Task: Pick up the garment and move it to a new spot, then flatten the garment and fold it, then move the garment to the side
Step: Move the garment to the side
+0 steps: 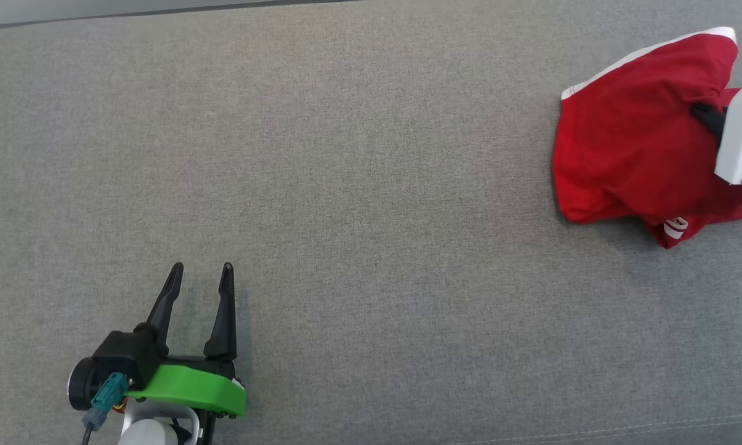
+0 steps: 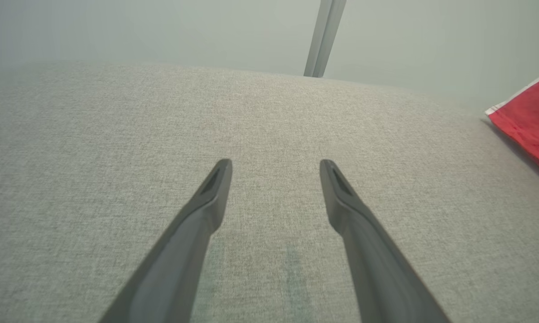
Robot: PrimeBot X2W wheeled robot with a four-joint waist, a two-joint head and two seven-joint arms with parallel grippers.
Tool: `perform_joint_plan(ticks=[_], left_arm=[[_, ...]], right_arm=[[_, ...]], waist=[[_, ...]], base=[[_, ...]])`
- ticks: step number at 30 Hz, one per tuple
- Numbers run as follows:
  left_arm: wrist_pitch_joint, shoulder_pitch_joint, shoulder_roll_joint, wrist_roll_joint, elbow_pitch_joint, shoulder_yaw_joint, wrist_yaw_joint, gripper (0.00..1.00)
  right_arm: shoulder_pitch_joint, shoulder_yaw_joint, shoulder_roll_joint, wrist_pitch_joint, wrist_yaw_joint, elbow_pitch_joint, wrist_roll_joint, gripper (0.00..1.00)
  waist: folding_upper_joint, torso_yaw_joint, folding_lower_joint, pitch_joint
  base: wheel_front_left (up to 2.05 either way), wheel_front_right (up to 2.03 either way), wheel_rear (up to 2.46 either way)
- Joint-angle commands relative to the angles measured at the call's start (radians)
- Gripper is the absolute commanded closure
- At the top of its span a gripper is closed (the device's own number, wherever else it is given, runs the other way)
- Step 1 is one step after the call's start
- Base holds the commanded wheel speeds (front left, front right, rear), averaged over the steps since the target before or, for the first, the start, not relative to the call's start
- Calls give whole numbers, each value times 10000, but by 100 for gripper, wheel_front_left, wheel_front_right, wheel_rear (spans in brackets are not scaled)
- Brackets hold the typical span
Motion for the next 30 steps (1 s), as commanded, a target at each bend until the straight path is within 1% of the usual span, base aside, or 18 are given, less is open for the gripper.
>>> perform_joint_plan(ticks=[1, 4, 6, 8, 11, 13, 18, 20, 21, 22, 23, 24, 26, 30], left_arm=[[-26, -161, 92, -53, 2, 25, -28, 0], [-26, -280, 176, -102, -21, 16, -28, 0], [-26, -391, 234, -135, -24, -17, -28, 0], [-26, -521, 293, -159, -26, -62, -28, 0], [-26, -698, 386, -169, 40, -168, -28, 0], [-26, -799, 436, -202, 71, -245, -28, 0], [-26, -906, 476, -271, 102, -295, -28, 0], [-26, -928, 490, -289, 121, -290, -29, 0], [-26, -931, 500, -301, 132, -283, -29, 0], [-26, -938, 506, -311, 138, -278, -29, 0], [-26, -938, 506, -311, 138, -278, -29, 0], [-26, -940, 500, -317, 153, -269, -29, 0], [-26, -933, 497, -284, 184, -242, -29, 0], [-26, -841, 471, -209, 219, -178, -29, 0]], right_arm=[[142, -128, -104, 167, -3, -80, -93, 100], [319, -359, -414, 625, -3, -243, -311, 100], [361, -465, -638, 685, -3, -212, -543, 100], [384, -499, -831, 479, -3, -89, -863, 100], [354, -434, -1288, -223, -4, 222, -1510, 100], [358, -471, -1349, -549, -3, 615, -1833, 100], [589, -156, -1890, -919, -3, 1203, -2317, 100], [719, -88, -1984, -1087, -3, 1349, -2456, 100], [800, -54, -2030, -1166, -3, 1392, -2514, 84], [847, -23, -2104, -1282, -3, 1393, -2608, 50], [847, -23, -2104, -1282, -3, 1393, -2608, 50], [909, -22, -2190, -1394, -4, 1408, -2710, 0], [1115, 106, -2254, -1486, -4, 1526, -2716, 0], [1386, 38, -2303, -1769, -4, 1666, -2766, 0]], waist=[[-1, 95, 0, 161], [-1, 141, 0, 381], [-1, 161, 0, 570], [-1, 184, 0, 747], [-1, 224, 0, 1008], [-1, 260, 0, 1132], [-1, 342, 0, 1328], [-1, 357, 0, 1356], [-1, 359, 0, 1358], [-1, 360, 0, 1357], [-1, 360, 0, 1357], [-1, 359, 0, 1346], [-1, 350, 0, 1288], [-1, 289, 0, 1108]], base=[[0, 0, 0], [0, 0, 0], [0, 0, 0], [0, 0, 0], [0, 0, 0], [0, 0, 0], [0, 0, 0], [0, 0, 0], [0, 0, 0], [0, 0, 0], [0, 0, 0], [0, 0, 0], [0, 0, 0], [0, 0, 0]])
